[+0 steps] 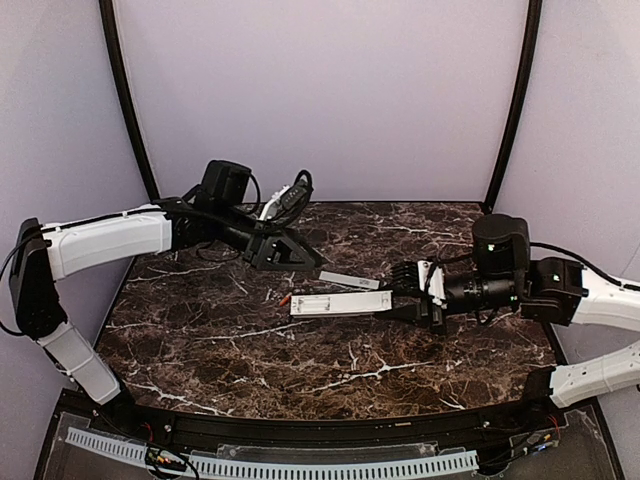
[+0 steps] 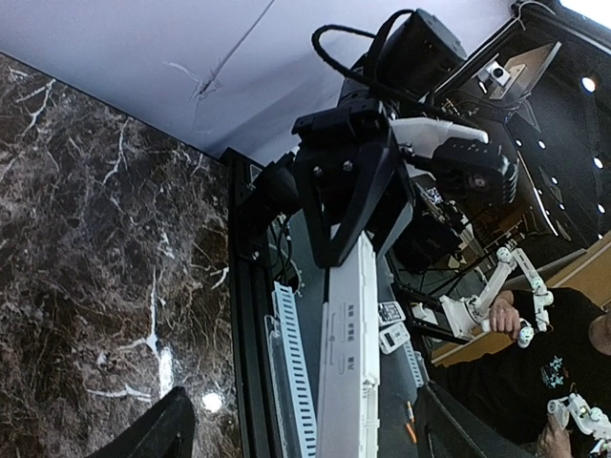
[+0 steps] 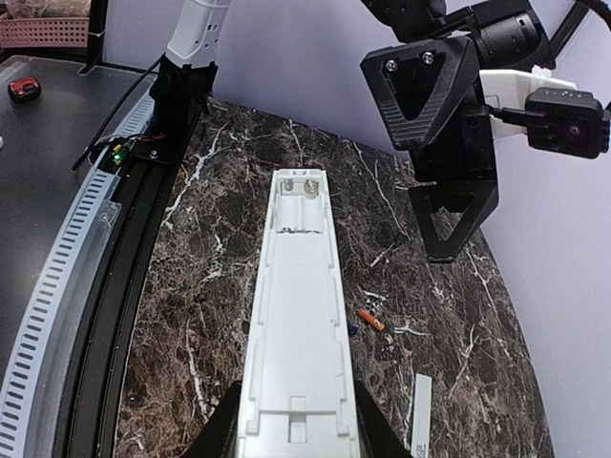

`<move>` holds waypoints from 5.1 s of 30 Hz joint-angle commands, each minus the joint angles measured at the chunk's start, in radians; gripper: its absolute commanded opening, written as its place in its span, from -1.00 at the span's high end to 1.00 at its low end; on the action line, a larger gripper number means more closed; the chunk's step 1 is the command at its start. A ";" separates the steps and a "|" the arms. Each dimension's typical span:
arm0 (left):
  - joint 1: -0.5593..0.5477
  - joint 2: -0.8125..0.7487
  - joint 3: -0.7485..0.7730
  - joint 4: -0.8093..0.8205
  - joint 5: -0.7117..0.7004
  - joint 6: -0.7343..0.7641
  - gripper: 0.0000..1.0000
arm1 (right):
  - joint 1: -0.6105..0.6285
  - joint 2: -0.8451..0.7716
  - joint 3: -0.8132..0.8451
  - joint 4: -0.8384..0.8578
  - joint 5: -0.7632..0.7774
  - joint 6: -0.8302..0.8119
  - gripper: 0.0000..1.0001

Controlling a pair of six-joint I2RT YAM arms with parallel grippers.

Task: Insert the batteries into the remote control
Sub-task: Place the battery cover at the center of the board, then pass from the right arm to the left, then pass from the left arm to the right

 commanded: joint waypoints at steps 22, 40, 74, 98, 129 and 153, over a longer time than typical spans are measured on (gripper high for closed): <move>-0.113 0.059 0.034 -0.303 0.120 0.203 0.13 | 0.065 0.022 0.070 -0.054 0.079 -0.129 1.00; -0.134 0.095 0.071 -0.368 0.115 0.260 0.81 | 0.071 0.017 0.066 -0.053 0.109 -0.149 1.00; 0.061 -0.125 -0.294 0.623 -0.459 -0.296 0.99 | -0.408 0.123 0.030 0.365 -0.151 0.771 -0.97; 0.003 -0.007 -0.330 0.863 -0.388 -0.389 0.99 | -0.505 0.477 0.150 0.840 -0.581 1.262 -0.66; -0.015 0.055 -0.307 0.894 -0.434 -0.415 0.99 | -0.448 0.628 0.135 1.044 -0.580 1.437 0.31; 0.074 -0.131 -0.300 0.385 -0.702 -0.199 -0.97 | -0.555 0.540 0.046 0.981 -0.616 1.392 1.00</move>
